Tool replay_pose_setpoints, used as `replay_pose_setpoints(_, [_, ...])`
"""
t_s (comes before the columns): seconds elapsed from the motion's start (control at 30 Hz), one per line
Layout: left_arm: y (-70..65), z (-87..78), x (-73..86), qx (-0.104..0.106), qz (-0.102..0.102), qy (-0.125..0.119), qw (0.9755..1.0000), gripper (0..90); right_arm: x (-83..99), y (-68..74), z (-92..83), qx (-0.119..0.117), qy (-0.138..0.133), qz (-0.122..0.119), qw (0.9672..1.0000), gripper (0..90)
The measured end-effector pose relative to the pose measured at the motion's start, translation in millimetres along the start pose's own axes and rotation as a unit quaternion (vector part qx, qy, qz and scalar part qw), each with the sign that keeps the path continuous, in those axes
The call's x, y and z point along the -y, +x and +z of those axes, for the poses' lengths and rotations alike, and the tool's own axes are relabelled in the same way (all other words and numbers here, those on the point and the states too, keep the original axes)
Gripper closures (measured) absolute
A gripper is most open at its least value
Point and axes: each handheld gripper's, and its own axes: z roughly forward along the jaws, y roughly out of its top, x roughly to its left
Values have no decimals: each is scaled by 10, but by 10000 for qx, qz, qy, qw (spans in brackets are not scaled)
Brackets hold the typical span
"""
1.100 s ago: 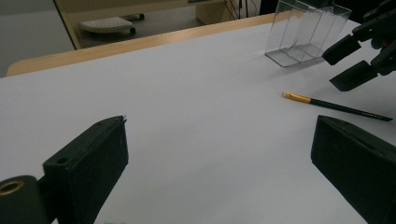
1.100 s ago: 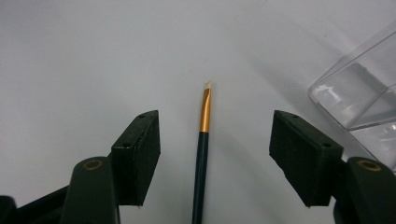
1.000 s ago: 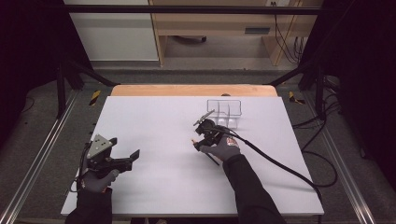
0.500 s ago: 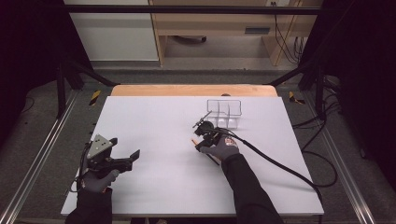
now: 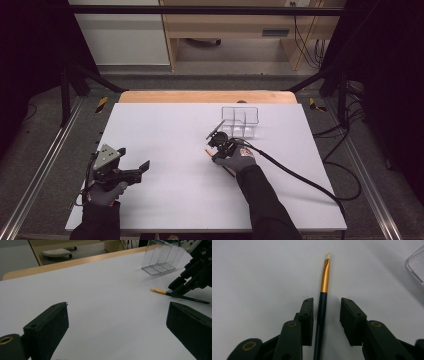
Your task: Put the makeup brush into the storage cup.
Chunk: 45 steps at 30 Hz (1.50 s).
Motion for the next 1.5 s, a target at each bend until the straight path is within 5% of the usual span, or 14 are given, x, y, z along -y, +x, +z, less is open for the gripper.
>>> replay_pose_setpoints(0.63, [-5,10,4,7,2,20,10000,36,12,22,10,-142,194,-45,9997,829])
replay_pose_setpoints(1.17, [-3,12,6,11,6,25,10000,36,11,29,7,-116,201,24,9997,835])
replay_pose_setpoints(1.5, [-11,19,6,20,18,44,10000,37,16,37,-216,-106,-97,12,9999,835])
